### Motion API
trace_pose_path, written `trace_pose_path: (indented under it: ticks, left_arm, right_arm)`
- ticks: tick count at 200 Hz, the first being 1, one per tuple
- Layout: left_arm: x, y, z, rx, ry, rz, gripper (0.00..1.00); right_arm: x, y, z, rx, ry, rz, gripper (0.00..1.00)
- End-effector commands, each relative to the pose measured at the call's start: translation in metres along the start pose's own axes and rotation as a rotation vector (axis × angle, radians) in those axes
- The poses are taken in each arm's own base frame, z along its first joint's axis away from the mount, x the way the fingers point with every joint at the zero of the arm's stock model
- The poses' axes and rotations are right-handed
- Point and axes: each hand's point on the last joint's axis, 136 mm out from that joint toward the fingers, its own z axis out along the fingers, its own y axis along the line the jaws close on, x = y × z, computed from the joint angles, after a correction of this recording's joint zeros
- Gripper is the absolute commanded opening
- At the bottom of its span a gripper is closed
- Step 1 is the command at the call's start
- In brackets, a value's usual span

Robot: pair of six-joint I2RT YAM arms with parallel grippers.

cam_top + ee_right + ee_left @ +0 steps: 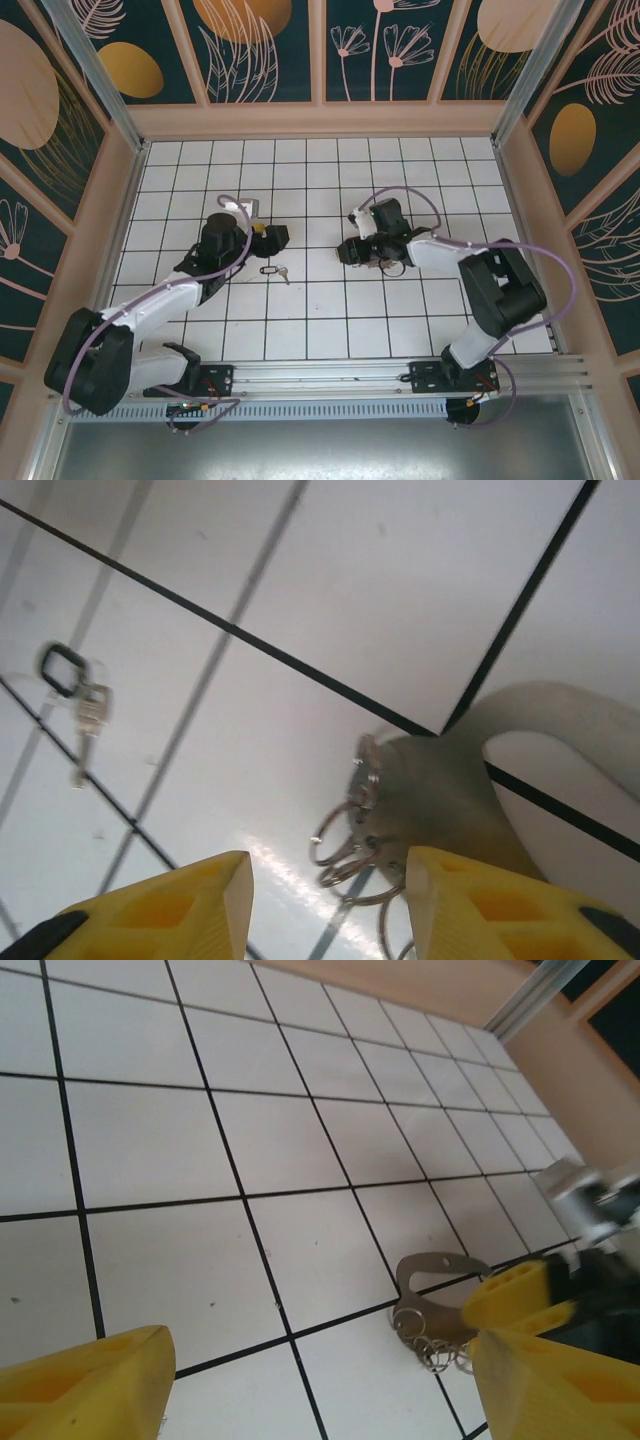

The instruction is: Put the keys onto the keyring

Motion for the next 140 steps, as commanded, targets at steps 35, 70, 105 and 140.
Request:
trace_pose_path:
  ticks: [35,70,105,140]
  left_arm:
    - [0.038,-0.041,0.045,0.038,0.188,0.222,0.68]
    - [0.045,-0.044,0.077,0.027,0.246,0.256,0.59]
    - [0.059,-0.046,0.103,0.027,0.327,0.293,0.53]
    - [0.075,-0.047,0.125,0.033,0.391,0.315,0.51]
  right_arm:
    - [-0.031,-0.007,-0.060,-0.005,-0.185,0.045,0.54]
    - [-0.019,-0.013,-0.077,-0.028,-0.236,0.073,0.64]
    - [-0.006,-0.015,-0.086,-0.042,-0.262,0.078,0.72]
    - [-0.004,-0.022,-0.091,-0.049,-0.286,0.094,0.75]
